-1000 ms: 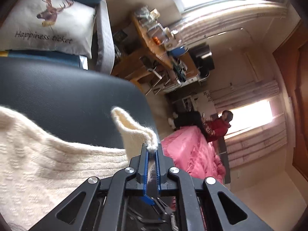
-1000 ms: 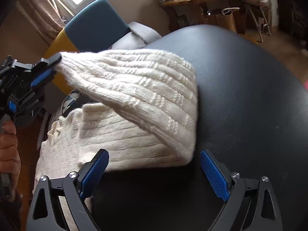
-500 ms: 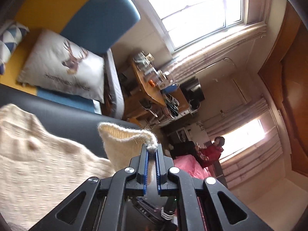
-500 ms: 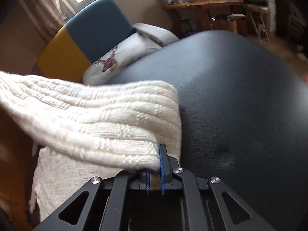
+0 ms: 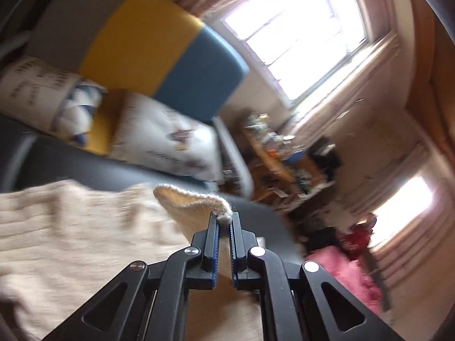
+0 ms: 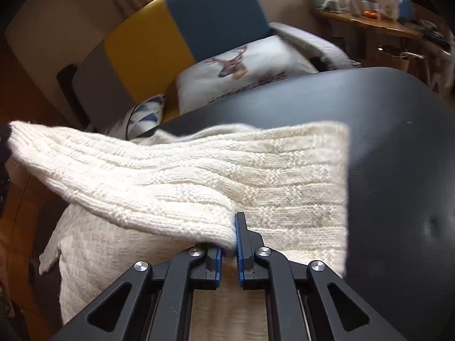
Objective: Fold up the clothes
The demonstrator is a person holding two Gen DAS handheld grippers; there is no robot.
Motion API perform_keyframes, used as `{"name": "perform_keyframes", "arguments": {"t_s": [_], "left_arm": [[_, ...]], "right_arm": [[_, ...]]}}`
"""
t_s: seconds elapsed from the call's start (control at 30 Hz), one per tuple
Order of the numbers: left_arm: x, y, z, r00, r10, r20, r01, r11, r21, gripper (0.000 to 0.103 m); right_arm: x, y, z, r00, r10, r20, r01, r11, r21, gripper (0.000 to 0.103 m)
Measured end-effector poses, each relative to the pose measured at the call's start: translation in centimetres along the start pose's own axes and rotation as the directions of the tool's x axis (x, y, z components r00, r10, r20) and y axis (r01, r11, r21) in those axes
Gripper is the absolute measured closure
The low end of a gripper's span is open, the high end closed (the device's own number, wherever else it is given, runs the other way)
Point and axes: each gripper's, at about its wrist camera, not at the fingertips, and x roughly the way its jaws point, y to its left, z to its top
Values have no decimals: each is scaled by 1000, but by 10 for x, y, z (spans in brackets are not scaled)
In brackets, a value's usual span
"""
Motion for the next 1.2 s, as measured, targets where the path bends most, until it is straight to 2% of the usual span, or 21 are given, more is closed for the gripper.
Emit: {"name": "perform_keyframes", "arguments": {"t_s": [0.1,0.2,0.3,0.33,0.43,0.5,0.57,0.6,0.67,0.77,0.87,0.93,0.97,1.13,1.2], "left_arm": [[-6,42,-18,996,84,-43,-85,996,-33,98],[-7,82,-41,985,123,-118,-131,989,-62,98],[-9,119,-57,983,67,-170,-98,979,-177,94],[-10,132,-62,981,47,-186,-87,973,-215,88],[-21,162,-64,987,-1,-158,-51,945,-324,87],[-28,174,-63,990,-29,-141,-25,930,-367,85],[-30,183,-61,989,-33,-146,-26,921,-389,83],[-26,183,-60,985,-32,-167,-34,925,-379,83],[-18,181,-59,978,-20,-206,-54,936,-348,83],[-3,168,-62,963,-4,-268,-76,955,-285,83],[11,155,-63,949,17,-315,-98,965,-244,83],[11,147,-62,949,59,-310,-131,968,-216,88],[9,143,-61,954,62,-295,-129,968,-214,94],[2,121,-31,985,45,-167,-83,971,-223,95],[-4,111,-15,990,31,-135,-59,978,-202,95]], "right_arm": [[17,21,-15,999,-1,-43,-1,999,-46,95],[27,36,-25,998,-24,-61,18,996,-93,94],[30,42,-24,997,-53,-56,45,991,-130,94],[29,41,-25,997,-51,-55,43,991,-130,92],[24,37,-26,998,-35,-48,29,993,-113,88],[24,39,-27,998,-39,-45,33,993,-115,87],[23,42,-28,998,-43,-42,37,992,-124,81],[24,44,-28,998,-41,-40,35,991,-127,78],[23,48,-29,999,-37,-35,32,990,-134,64],[20,57,-32,999,-38,-30,32,987,-155,50],[16,62,-37,999,-39,-25,34,984,-174,46],[13,65,-41,999,-40,-21,35,982,-186,46],[12,65,-42,999,-40,-20,35,982,-187,45],[-3,41,-49,1000,26,-15,-27,996,-81,44],[-11,21,-54,993,113,-11,-113,993,25,42]]}}
